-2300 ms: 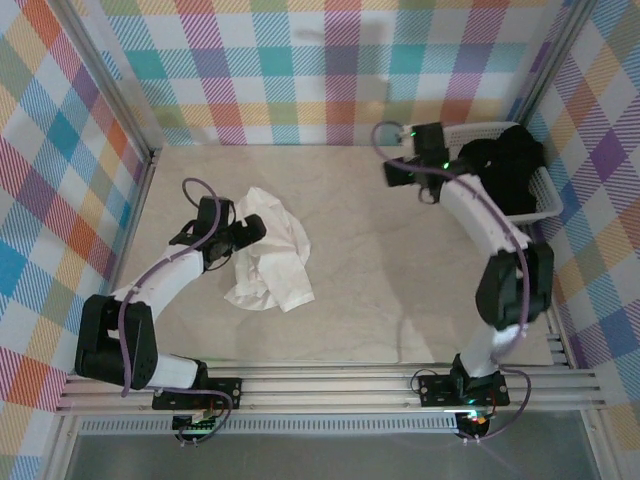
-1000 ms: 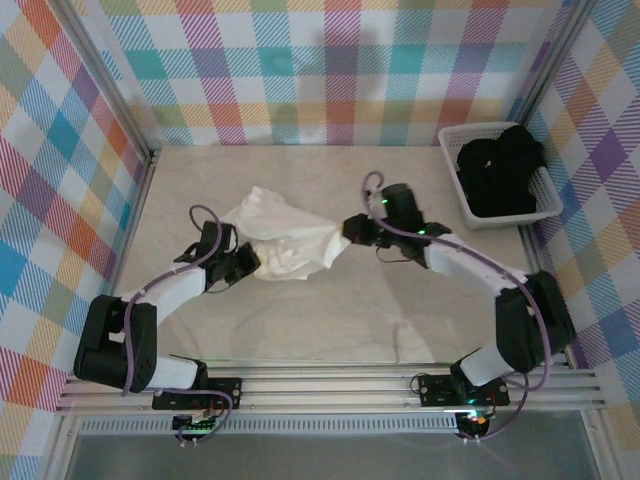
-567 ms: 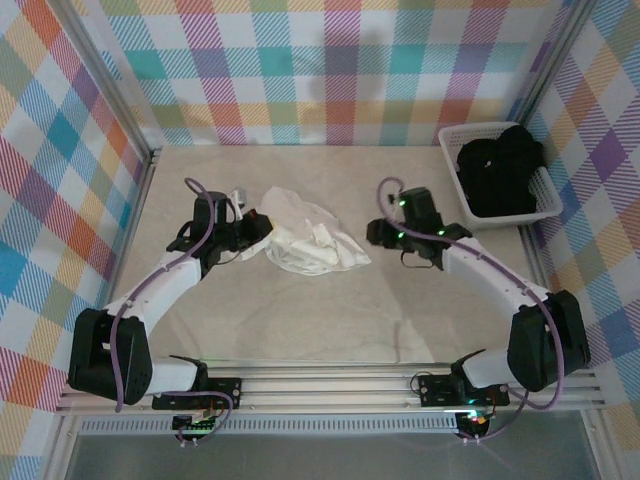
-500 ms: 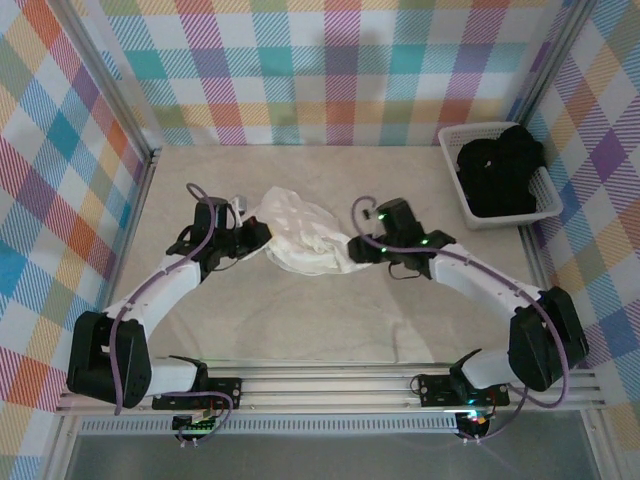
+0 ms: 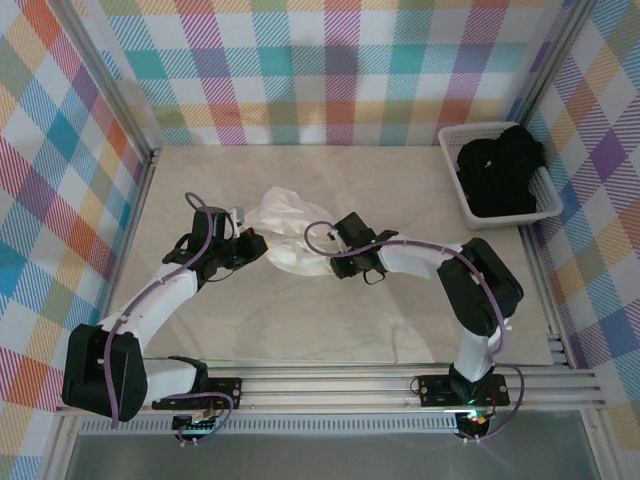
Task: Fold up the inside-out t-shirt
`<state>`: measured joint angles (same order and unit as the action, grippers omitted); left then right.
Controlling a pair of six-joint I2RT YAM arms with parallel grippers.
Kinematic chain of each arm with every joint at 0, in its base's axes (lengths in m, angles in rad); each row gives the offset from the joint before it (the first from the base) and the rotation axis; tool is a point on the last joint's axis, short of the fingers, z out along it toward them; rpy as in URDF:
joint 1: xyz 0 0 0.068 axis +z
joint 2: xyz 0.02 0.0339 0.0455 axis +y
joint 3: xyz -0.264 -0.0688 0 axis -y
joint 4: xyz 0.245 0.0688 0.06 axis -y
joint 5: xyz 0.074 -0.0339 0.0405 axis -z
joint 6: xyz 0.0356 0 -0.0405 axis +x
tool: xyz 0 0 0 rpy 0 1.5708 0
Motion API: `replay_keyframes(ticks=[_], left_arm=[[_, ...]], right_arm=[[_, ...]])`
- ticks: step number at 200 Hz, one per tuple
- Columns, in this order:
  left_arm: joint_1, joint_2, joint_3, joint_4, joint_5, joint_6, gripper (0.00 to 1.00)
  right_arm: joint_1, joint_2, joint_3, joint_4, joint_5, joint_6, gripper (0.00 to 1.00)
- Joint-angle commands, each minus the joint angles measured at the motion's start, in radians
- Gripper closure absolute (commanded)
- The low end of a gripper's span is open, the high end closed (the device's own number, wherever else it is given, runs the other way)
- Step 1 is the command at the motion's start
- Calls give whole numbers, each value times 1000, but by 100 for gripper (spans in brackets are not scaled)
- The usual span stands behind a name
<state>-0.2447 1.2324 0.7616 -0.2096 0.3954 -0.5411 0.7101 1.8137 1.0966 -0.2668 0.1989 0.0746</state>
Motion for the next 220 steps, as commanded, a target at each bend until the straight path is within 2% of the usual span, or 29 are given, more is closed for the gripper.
replay_keyframes(ticks=[1, 11, 25, 45, 60, 79, 101, 127, 159, 191, 220], left_arm=[[-7, -27, 8, -38, -33, 27, 100], [-6, -36, 13, -41, -55, 26, 100], [-4, -52, 31, -44, -113, 7, 100], [3, -89, 96, -45, -191, -25, 100], [7, -116, 191, -45, -264, -47, 100], [8, -129, 343, -42, -356, -56, 100], [8, -84, 593, -100, -399, -6, 100], [8, -20, 869, -181, -439, 75, 100], [8, 48, 1130, -291, -488, 176, 100], [10, 118, 1342, -385, -515, 255, 100], [12, 172, 1437, -426, -563, 297, 100]], right_arm=[[-10, -35, 43, 19, 102, -112, 81], [-25, -73, 50, -4, 36, -111, 88], [-63, -158, 69, -55, -116, -94, 92], [-178, -296, 142, -110, -488, -8, 93], [-280, -376, 194, -47, -715, 130, 92], [-367, -440, 249, 110, -847, 319, 92], [-396, -473, 378, 166, -808, 385, 94], [-401, -522, 498, 136, -642, 343, 96], [-401, -583, 573, 124, -526, 287, 97], [-400, -637, 617, 105, -452, 238, 98], [-401, -672, 605, 102, -379, 214, 98]])
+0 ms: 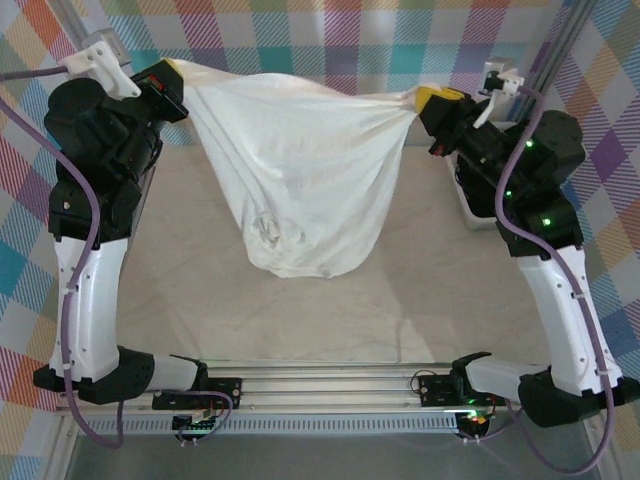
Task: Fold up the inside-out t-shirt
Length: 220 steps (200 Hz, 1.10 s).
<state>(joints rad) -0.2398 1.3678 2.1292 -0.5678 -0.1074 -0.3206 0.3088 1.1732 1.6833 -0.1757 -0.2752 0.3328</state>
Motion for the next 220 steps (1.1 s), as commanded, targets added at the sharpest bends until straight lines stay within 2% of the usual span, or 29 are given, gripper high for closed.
replay_keyframes(ticks=[1, 22, 37, 64, 73, 95, 107, 120, 126, 145, 152, 159, 172, 197, 209, 220], left_arm=[[7, 39, 72, -71, -61, 76, 100], [8, 93, 96, -128, -40, 80, 100], [8, 109, 37, -159, -18, 72, 100], [12, 77, -285, -66, 17, 38, 100], [22, 89, -347, -29, 20, 21, 100], [49, 186, -297, -12, 74, 3, 100], [57, 266, -206, 3, 81, 0, 100], [66, 387, -14, -24, 83, -4, 100], [71, 471, 118, -57, 85, -8, 100], [90, 730, 684, -172, 111, -35, 100], [99, 809, 878, -173, 119, -60, 100], [107, 845, 981, -132, 129, -87, 100], [121, 789, 944, -8, 144, -112, 100], [121, 517, 582, 275, 157, -89, 100], [121, 440, 528, 312, 166, -62, 100], [121, 408, 540, 250, 179, -45, 100]], right_arm=[[0, -31, 18, 10, 97, -44, 98], [0, -23, 5, -29, 114, -53, 98], [3, -25, -48, -44, 127, -46, 99], [3, -17, -220, -25, 168, 6, 99], [1, 3, -257, -2, 186, 7, 98], [2, 97, -236, 41, 206, 8, 98], [-3, 176, -181, 74, 228, -3, 99], [-20, 287, -58, 95, 234, -32, 99], [-36, 344, 20, 89, 223, -38, 99], [-81, 485, 304, 46, 160, -32, 99], [-87, 520, 402, 30, 148, -40, 99], [-88, 544, 484, 20, 138, -55, 98], [-88, 566, 614, 17, 112, -80, 98], [-88, 579, 792, -11, 60, -114, 98], [-88, 570, 834, -26, 36, -130, 97], [-88, 547, 828, -39, 26, -132, 97]])
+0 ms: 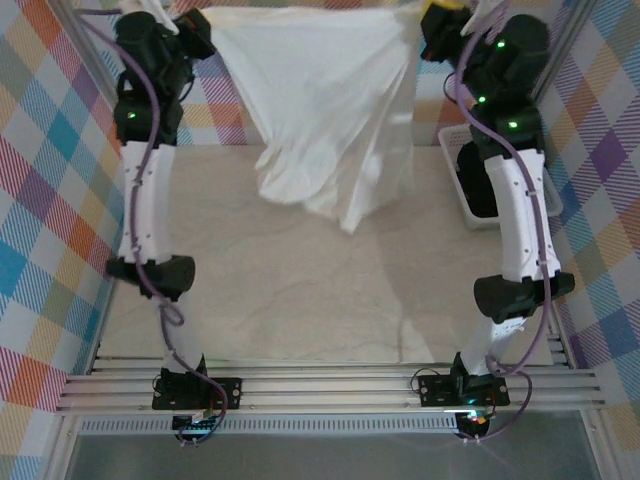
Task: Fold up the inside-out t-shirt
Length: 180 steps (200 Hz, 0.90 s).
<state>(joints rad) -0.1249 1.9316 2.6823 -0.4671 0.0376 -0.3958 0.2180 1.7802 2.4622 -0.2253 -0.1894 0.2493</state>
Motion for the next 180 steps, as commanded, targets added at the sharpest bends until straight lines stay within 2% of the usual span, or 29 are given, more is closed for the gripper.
replay_keyframes(ticks=[1, 20, 35, 53, 74, 85, 103, 119, 129, 141, 157, 180], left_arm=[[6, -158, -12, 150, 37, 34, 100], [4, -212, -68, 48, 125, 44, 100], [-13, -295, -248, 1, 212, 53, 100], [-59, -468, -624, 20, 272, 57, 100], [-137, -727, -1192, 125, 299, 7, 100], [-188, -852, -1455, 172, 308, -16, 100], [-286, -1001, -1769, 118, 279, -29, 100], [-358, -1043, -1972, 135, 246, -92, 100], [-390, -1023, -2049, 156, 245, -106, 87], [-419, -973, -2083, 151, 208, -98, 80], [-444, -903, -2063, 118, 142, -55, 56], [-498, -843, -2000, 106, 74, 0, 38]], right_arm=[[3, -62, 47, 8, -61, -48, 97], [3, -141, -83, -18, -68, -50, 97], [4, -254, -318, -4, -44, -51, 97], [3, -435, -682, 25, 29, -32, 96], [6, -659, -1120, 7, 106, 42, 94], [6, -764, -1326, -31, 142, 96, 90], [7, -895, -1620, -87, 187, 189, 85], [7, -912, -1788, -115, 184, 258, 81], [7, -879, -1853, -100, 153, 280, 79], [7, -810, -1866, -100, 131, 295, 76], [7, -721, -1823, -134, 135, 279, 68], [15, -674, -1778, -135, 113, 210, 59]])
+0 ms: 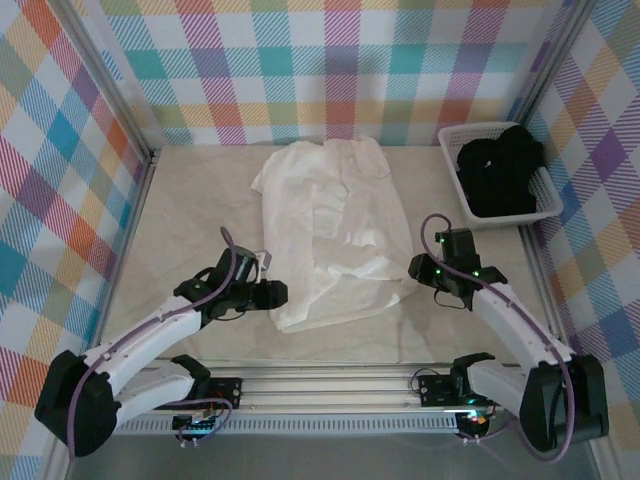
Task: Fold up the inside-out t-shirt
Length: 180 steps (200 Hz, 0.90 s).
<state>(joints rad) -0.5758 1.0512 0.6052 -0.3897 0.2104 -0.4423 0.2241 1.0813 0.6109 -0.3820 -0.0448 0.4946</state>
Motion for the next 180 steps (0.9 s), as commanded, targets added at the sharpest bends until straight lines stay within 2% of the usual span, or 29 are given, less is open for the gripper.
replay_keyframes(ticks=[1, 19, 34, 43, 62, 88, 113, 130, 143, 165, 180], left_arm=[[-48, 40, 81, 29, -102, 48, 38], [-111, 91, 131, 57, -188, 102, 31], [-172, 179, 187, 145, -170, 177, 30], [-220, 257, 240, 168, -183, 237, 30], [-298, 432, 360, 161, -280, 385, 30], [-302, 618, 461, 165, -398, 504, 30], [-302, 750, 534, 177, -451, 576, 30], [-301, 822, 589, 177, -466, 604, 34], [-300, 869, 637, 174, -478, 612, 48], [-299, 902, 682, 171, -434, 604, 83], [-297, 877, 676, 174, -404, 586, 97]], right_arm=[[10, 28, 75, 22, -33, -40, 58], [68, 77, 131, -8, -24, -97, 50], [127, 125, 160, -19, 7, -114, 46], [133, 142, 160, -3, -6, -105, 46], [128, 144, 156, 13, 3, -93, 45], [84, 104, 157, 3, 1, -95, 44], [59, 73, 151, 2, -5, -100, 44], [57, 77, 150, -3, -20, -101, 43], [57, 79, 146, -4, -34, -97, 43], [58, 60, 124, 4, -113, -130, 44], [67, 11, 85, 42, -220, -173, 44]])
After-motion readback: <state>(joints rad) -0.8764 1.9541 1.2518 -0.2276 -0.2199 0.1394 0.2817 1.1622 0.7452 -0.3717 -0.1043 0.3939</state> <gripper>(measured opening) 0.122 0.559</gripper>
